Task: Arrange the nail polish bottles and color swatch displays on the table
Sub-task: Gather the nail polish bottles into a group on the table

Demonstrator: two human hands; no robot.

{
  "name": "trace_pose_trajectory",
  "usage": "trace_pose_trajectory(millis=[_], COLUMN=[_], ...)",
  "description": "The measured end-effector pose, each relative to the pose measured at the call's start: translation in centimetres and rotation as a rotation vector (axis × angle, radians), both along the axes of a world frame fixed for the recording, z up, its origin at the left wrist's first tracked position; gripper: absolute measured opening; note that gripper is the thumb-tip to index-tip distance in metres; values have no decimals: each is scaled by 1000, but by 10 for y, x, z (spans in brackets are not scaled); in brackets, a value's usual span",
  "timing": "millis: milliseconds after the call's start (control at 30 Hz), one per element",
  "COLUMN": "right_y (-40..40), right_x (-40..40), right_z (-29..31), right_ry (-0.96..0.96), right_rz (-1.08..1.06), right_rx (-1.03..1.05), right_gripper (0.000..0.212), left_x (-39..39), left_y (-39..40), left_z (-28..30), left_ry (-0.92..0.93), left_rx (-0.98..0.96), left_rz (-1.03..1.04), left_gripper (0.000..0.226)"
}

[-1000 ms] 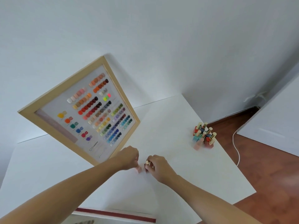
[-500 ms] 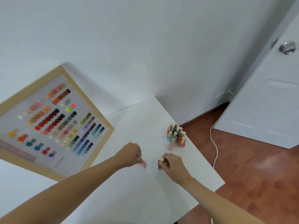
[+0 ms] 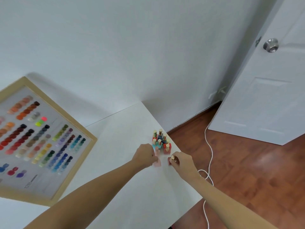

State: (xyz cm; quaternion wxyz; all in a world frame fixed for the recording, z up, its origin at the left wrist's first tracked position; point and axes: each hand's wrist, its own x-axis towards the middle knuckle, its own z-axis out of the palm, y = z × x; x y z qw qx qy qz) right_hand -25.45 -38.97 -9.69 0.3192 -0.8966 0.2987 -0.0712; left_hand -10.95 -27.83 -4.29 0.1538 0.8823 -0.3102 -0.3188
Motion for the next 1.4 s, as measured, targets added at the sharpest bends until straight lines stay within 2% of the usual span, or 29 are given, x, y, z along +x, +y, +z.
trace_pose_trajectory(millis=[500,900,1067,1200,1400], right_y=[-23,-25,-24,-19,14], right_x=[18,18,16,15,24], right_z=[-7,-10,-1,15,55], right_ry=[36,-14,-56,-110,-259], right_rz=[120,126,140,144,186], right_rx=[44,70,72,-17,-93], right_gripper=[11,19,23,22,19], left_x=[-19,-18,-15,-7,4], left_y=[-27,-20,-11,6,65], left_z=[-26,-23,-6,24,80], left_ry=[-77,-72,-81,-109,-74], left_rx=[-16,0,-6,-8,-127], left_rz=[185,131,131,60,97], left_gripper=[25,28,37,38,36])
